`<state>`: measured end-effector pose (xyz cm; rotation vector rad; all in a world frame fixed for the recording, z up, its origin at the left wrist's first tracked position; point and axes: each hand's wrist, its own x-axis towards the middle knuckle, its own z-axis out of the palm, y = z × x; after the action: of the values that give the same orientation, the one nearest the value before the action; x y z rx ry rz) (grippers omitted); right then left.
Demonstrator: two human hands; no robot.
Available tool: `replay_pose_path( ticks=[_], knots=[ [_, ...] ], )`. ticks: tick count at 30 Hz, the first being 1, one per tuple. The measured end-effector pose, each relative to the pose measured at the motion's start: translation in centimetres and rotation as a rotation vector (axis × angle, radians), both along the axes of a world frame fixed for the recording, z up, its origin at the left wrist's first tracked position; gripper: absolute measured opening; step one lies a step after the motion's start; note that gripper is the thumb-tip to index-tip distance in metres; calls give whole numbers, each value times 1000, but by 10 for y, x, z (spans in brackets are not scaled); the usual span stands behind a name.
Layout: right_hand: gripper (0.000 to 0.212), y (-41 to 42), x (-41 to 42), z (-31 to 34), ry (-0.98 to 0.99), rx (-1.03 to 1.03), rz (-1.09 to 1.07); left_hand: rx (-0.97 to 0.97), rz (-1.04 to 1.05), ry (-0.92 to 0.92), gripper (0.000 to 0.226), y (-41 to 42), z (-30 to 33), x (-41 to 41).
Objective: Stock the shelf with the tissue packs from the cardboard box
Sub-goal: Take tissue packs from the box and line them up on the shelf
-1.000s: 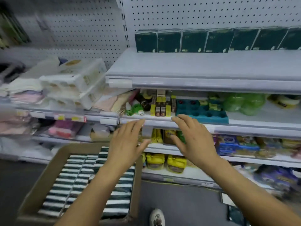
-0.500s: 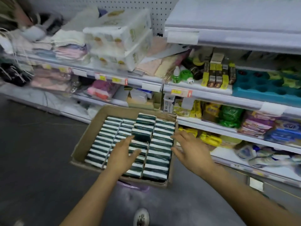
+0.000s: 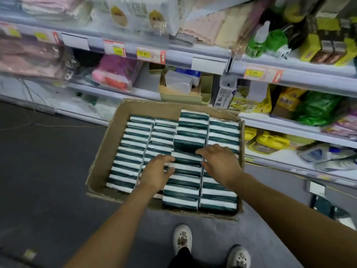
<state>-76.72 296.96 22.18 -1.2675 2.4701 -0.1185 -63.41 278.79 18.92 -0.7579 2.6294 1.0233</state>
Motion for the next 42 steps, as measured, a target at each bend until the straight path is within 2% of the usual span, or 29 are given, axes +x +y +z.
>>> replay_pose_path(
  ticks=[6, 10, 13, 17, 19, 23, 27, 30, 33, 37, 42],
  knots=[
    [49, -29, -6, -41, 69, 181, 81, -79, -210, -34, 37, -14, -23, -11],
    [52, -38, -5, -54, 134, 182, 41, -166, -290, -69, 46, -21, -26, -21],
    [45, -43, -6, -58, 165, 191, 33, -198, -317, -121, 45, -22, -25, -29],
    [27, -48, -6, -59, 185, 237, 41, -334, -457, -218, 51, -18, -21, -34],
    [23, -46, -5, -54, 194, 206, 35, -361, -433, -200, 48, -16, -19, -33],
    [25, -29, -10, -24, 130, 26, -88, -213, -237, -42, 39, -14, 1, -21],
    [20, 6, -18, 23, -38, -220, -279, 115, 91, 69, 30, 0, 45, -17],
    [20, 38, -22, 63, -74, -325, -370, 262, 206, 169, 23, 19, 87, -18],
    [23, 80, -26, 106, -89, -458, -457, 359, 255, 286, 26, 46, 127, -17],
    [22, 148, -34, 158, -104, -574, -493, 393, 210, 383, 34, 94, 178, -33],
    [23, 238, -44, 214, -47, -694, -550, 428, 65, 497, 20, 172, 242, -77]
  ],
)
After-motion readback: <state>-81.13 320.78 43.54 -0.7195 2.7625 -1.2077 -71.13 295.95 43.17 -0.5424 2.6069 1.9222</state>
